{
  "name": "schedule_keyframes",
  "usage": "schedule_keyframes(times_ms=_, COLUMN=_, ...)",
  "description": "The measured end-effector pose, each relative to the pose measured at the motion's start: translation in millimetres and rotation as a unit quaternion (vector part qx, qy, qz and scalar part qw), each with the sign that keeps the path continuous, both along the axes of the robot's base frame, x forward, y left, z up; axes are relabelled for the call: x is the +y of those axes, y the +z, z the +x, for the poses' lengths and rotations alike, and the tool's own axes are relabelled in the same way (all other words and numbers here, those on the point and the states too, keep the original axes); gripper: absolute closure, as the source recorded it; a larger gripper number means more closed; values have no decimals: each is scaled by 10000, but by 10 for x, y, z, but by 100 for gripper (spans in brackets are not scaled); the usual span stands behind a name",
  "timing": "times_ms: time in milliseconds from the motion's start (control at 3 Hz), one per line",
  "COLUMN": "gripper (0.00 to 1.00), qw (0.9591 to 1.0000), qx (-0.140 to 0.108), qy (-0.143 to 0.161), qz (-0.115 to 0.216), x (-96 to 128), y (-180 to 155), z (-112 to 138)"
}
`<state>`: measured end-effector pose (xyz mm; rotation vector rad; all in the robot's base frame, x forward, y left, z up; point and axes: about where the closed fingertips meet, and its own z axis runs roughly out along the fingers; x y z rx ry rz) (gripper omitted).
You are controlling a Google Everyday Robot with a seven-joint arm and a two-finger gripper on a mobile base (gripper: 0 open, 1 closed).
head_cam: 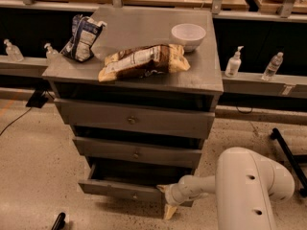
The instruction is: Open bottom drawer
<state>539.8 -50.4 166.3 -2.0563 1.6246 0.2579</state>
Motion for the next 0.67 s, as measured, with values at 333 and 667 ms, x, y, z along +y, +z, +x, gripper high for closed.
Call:
schedule_keyframes(times_ms=333, gripper=0, qw=9987, qx=-506, qy=-29, qz=-15, x=6, y=370, z=150)
schedule_keyframes(times_ms=667, gripper=0, qw=9956, qx=-937, qy=-24, qz=-24, x=6, y=714, z=289)
